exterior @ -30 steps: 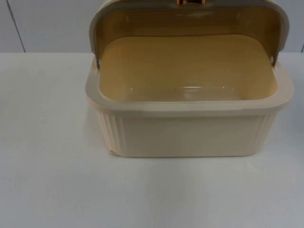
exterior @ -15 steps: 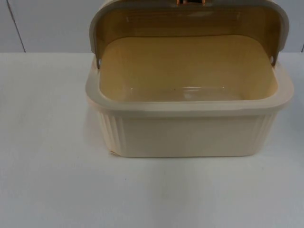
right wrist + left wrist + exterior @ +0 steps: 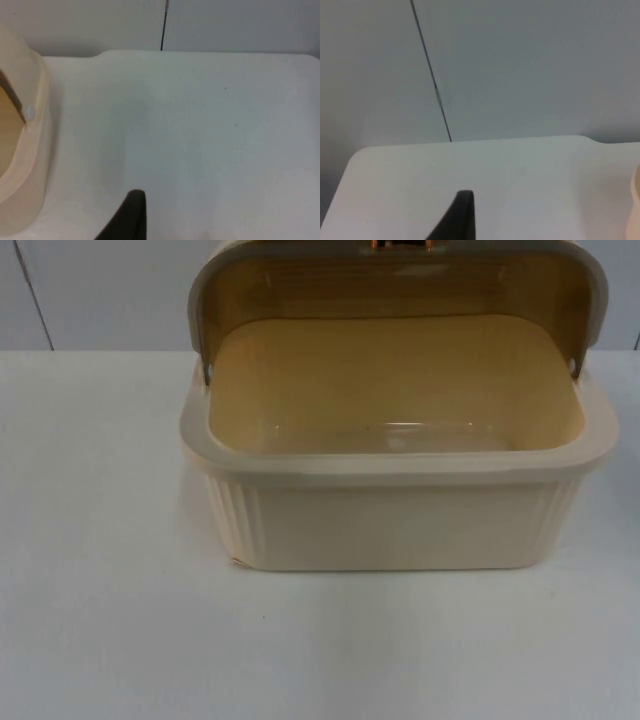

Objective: Open the box lid with the left hand, place the block into the box with the right hand, then close the box lid with the left hand.

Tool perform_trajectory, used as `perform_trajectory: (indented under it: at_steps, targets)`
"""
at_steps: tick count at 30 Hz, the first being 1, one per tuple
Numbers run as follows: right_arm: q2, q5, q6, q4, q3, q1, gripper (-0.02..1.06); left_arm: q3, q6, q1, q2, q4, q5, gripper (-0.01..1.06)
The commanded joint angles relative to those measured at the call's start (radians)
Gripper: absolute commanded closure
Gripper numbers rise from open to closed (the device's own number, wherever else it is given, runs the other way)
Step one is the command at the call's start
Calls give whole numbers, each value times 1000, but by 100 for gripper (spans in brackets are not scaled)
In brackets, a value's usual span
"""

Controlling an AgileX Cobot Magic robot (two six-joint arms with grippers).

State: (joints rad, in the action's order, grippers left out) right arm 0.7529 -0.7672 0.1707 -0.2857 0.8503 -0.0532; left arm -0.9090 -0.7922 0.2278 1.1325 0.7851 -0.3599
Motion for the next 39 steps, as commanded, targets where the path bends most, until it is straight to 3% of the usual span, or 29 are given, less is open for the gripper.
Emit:
perform_trajectory:
  at_steps: [1,8,10,14,18,24,30,34,37,39]
  targets:
    - [50,-16,-29,2,64,-4,0,-6,6,7,-8,-31,-16,0]
    - [264,-8,-141,156,264,0,0,-6,27,7,-8,-47,-20,0]
    - [280,-8,-145,161,271,0,0,-6,27,7,-8,-49,-19,0]
    - [353,17,-215,265,268,29,0,-6,27,7,-8,-48,-28,0]
    - [419,58,-322,405,245,151,0,-6,29,7,-23,-47,-28,0]
    - [488,100,-447,396,156,198,0,-6,29,7,-29,-46,-28,0]
    - [555,132,-498,410,79,235,0,-6,29,7,-29,-46,-24,0]
    - [638,113,-675,504,71,277,0,-6,29,7,-29,-46,-24,0]
    - [682,109,-753,565,71,302,0,-6,29,7,-29,-46,-24,0]
    - [733,101,-818,570,71,313,0,-6,29,7,-29,-46,-24,0]
